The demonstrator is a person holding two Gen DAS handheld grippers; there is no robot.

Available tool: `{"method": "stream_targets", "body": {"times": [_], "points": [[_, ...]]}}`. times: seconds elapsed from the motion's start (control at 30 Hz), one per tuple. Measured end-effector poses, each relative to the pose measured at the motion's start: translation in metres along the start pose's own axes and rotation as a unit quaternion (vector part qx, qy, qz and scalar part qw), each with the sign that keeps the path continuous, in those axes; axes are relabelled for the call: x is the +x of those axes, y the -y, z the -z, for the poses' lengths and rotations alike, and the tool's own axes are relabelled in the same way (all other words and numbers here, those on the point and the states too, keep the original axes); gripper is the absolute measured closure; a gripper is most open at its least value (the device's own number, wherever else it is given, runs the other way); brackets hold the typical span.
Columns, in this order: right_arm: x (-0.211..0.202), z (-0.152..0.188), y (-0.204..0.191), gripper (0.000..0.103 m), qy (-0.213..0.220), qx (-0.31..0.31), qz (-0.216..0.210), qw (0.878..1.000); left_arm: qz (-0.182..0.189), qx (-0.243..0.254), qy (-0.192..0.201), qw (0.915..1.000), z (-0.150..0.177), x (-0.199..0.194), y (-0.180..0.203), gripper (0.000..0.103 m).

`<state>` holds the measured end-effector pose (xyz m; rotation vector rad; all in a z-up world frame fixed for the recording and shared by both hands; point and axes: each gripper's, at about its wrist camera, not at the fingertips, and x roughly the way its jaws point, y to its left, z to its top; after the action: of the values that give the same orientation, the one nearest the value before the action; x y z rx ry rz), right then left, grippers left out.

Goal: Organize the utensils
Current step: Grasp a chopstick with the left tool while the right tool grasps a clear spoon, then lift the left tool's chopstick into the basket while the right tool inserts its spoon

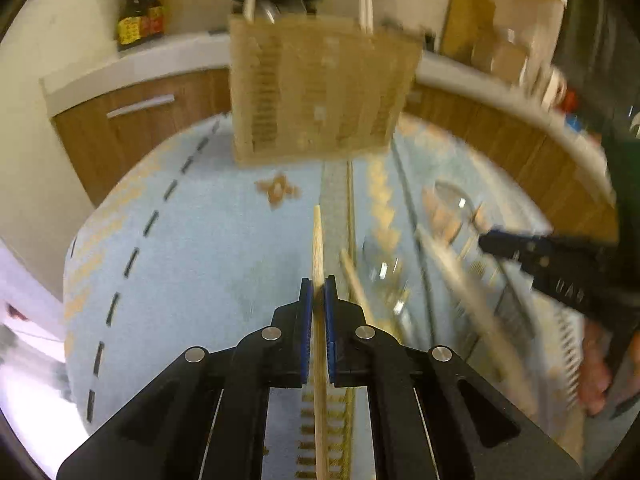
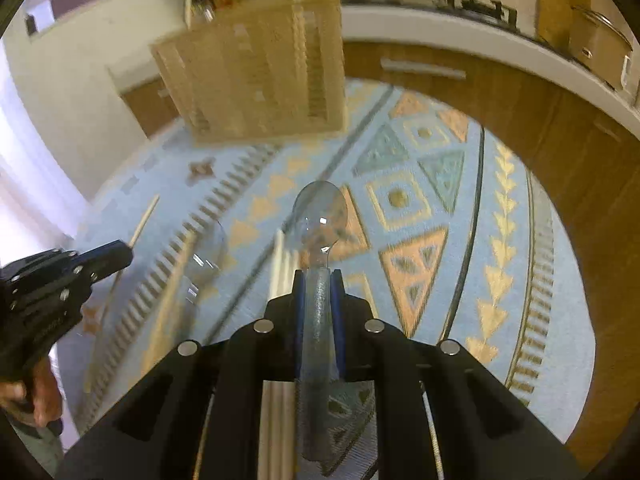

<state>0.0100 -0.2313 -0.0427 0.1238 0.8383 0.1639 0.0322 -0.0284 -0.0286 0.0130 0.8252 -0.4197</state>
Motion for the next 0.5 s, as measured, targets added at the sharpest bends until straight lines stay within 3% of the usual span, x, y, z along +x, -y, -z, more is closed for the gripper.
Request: {"method": "stream_targets", "body": {"times": [0.17,0.33,0.5], "points": [[-0.032,-0.026,-0.006,0.093,0.066,-0.016,-0.038,0.997,0.042,-0.027,0.077,0.9957,-0.032,-0.03,-0.008,0.099],[-0.054,-0.057,-0.012,0.093,0.127,-0.031,-0.061,0.99,0.069,-0.046,0.15,0.9852,-0.073,-0.056,-0.01,0.099],[-0.068,-0.091,-0.018,0.093,0.179,-0.045,-0.069,0.98,0.058,-0.051,0.213,0.9739,-0.109,-0.073,-0.01,0.099]]}}
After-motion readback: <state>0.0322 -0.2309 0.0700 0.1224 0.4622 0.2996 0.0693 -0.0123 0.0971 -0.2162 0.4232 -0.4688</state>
